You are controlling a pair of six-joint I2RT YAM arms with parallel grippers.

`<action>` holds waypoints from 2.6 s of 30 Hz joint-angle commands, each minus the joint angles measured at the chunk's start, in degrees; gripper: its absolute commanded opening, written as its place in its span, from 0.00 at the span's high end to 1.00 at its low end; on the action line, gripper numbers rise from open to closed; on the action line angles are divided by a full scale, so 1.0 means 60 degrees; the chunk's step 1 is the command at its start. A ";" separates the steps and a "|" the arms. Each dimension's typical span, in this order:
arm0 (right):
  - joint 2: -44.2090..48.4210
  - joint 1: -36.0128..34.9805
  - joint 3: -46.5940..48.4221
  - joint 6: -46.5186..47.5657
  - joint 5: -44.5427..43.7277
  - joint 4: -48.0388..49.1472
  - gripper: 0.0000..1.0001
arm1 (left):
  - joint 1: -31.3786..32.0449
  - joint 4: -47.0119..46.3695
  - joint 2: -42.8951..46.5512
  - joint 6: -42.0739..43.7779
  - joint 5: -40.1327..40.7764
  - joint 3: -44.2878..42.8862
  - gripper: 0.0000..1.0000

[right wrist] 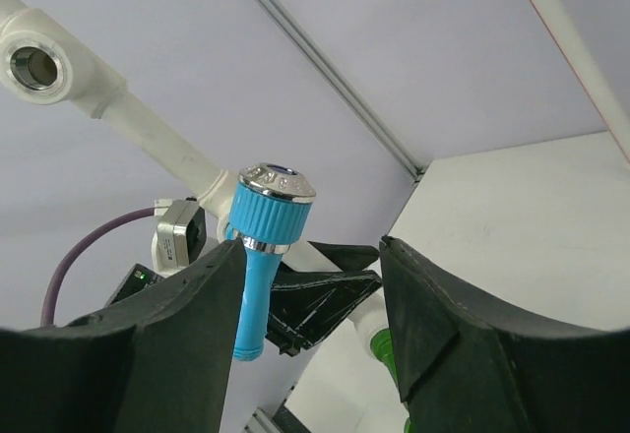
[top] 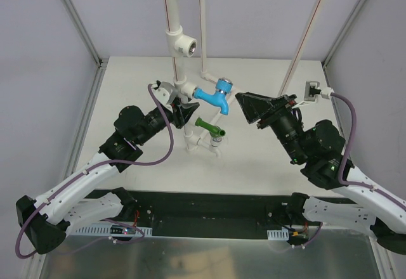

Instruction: Install the water faucets

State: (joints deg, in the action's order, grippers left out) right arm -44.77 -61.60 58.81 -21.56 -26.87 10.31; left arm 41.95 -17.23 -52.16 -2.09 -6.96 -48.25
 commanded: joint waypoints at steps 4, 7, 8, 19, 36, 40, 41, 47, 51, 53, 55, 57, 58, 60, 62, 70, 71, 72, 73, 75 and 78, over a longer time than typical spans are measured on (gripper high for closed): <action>-0.0125 0.0014 0.0921 0.0768 0.0288 0.0055 0.37 | 0.0083 0.0309 0.0022 -0.1131 -0.0246 0.0014 1.00; -0.0564 0.0014 0.1272 0.0314 0.0611 -0.0106 0.36 | 0.0083 0.0309 0.0022 -0.1161 -0.0290 -0.0029 1.00; -0.0681 0.0028 0.1346 0.0153 0.0670 -0.0150 0.35 | 0.0068 0.0323 0.0022 -0.1175 -0.0290 -0.0015 1.00; -0.1722 0.0277 0.2152 -0.1283 0.1225 -0.1234 0.35 | 0.0083 0.0397 0.0168 -0.1088 -0.0231 0.0000 1.00; -0.1825 0.1756 0.1275 -0.8589 0.3496 -0.1132 1.00 | 0.0083 0.0426 0.0183 -0.1088 -0.0216 -0.0030 1.00; -0.1708 0.1786 0.0995 -0.9370 0.3527 -0.1088 1.00 | 0.0083 0.0426 0.0227 -0.1102 -0.0202 0.0000 1.00; -0.1664 0.1771 0.0980 -0.9356 0.3469 -0.1102 1.00 | 0.0083 0.0426 0.0241 -0.1117 -0.0188 0.0029 1.00; -0.1152 0.1786 0.0966 -0.8040 0.2898 -0.1278 0.51 | 0.0083 0.0426 0.0241 -0.1088 -0.0158 0.0029 1.00; -0.0333 0.1800 0.0615 -0.6299 0.1875 -0.1322 0.38 | 0.0083 0.0455 0.0285 -0.1073 -0.0158 -0.0015 1.00; 0.0092 0.1801 0.0366 -0.5245 0.1245 -0.1395 0.35 | 0.0083 0.0455 0.0300 -0.1073 -0.0144 -0.0015 1.00; 0.0415 0.1815 0.0161 -0.3652 0.0716 -0.1294 0.35 | 0.0083 0.0470 0.0271 -0.1073 -0.0158 -0.0029 1.00; 0.0592 0.1815 -0.0015 -0.1136 0.0946 -0.0638 0.35 | 0.0083 0.0455 0.0227 -0.1102 -0.0202 -0.0044 1.00; 0.0636 0.1801 -0.0088 0.0486 0.1224 -0.0271 0.35 | 0.0068 0.0470 0.0198 -0.1102 -0.0246 -0.0073 1.00; 0.0709 0.1815 -0.0249 0.3300 0.1854 0.0315 0.34 | 0.0083 0.0455 0.0168 -0.1131 -0.0290 -0.0088 1.00; 0.0884 0.1801 -0.0731 0.6770 0.3255 0.0917 0.34 | 0.0083 0.0470 0.0154 -0.1161 -0.0319 -0.0103 1.00; 0.1076 0.1801 -0.1393 1.4329 0.7202 0.0652 0.33 | 0.0068 0.0514 0.0183 -0.1117 -0.0246 -0.0044 1.00; 0.0989 0.1786 -0.1364 1.4461 0.7334 0.0989 0.33 | 0.0068 0.0514 0.0197 -0.1117 -0.0232 -0.0059 1.00; 0.0901 0.1786 -0.1320 1.4666 0.7466 0.1210 0.33 | 0.0083 0.0499 0.0183 -0.1117 -0.0231 -0.0059 1.00; 0.0798 0.1786 -0.1218 1.5016 0.7540 0.1285 0.33 | 0.0083 0.0514 0.0183 -0.1088 -0.0231 -0.0059 1.00; 0.0593 0.1786 -0.0955 1.5384 0.7715 0.1329 0.33 | 0.0083 0.0514 0.0168 -0.1088 -0.0217 -0.0044 1.00; 0.0315 0.1786 -0.0486 1.5634 0.8008 0.0994 0.33 | 0.0083 0.0485 0.0139 -0.1073 -0.0231 -0.0059 1.00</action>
State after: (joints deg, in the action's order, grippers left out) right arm -41.34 -50.83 50.61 63.00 15.29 12.88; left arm 42.00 -16.67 -51.75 -2.13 -6.96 -48.25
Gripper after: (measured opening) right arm 0.670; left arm 0.314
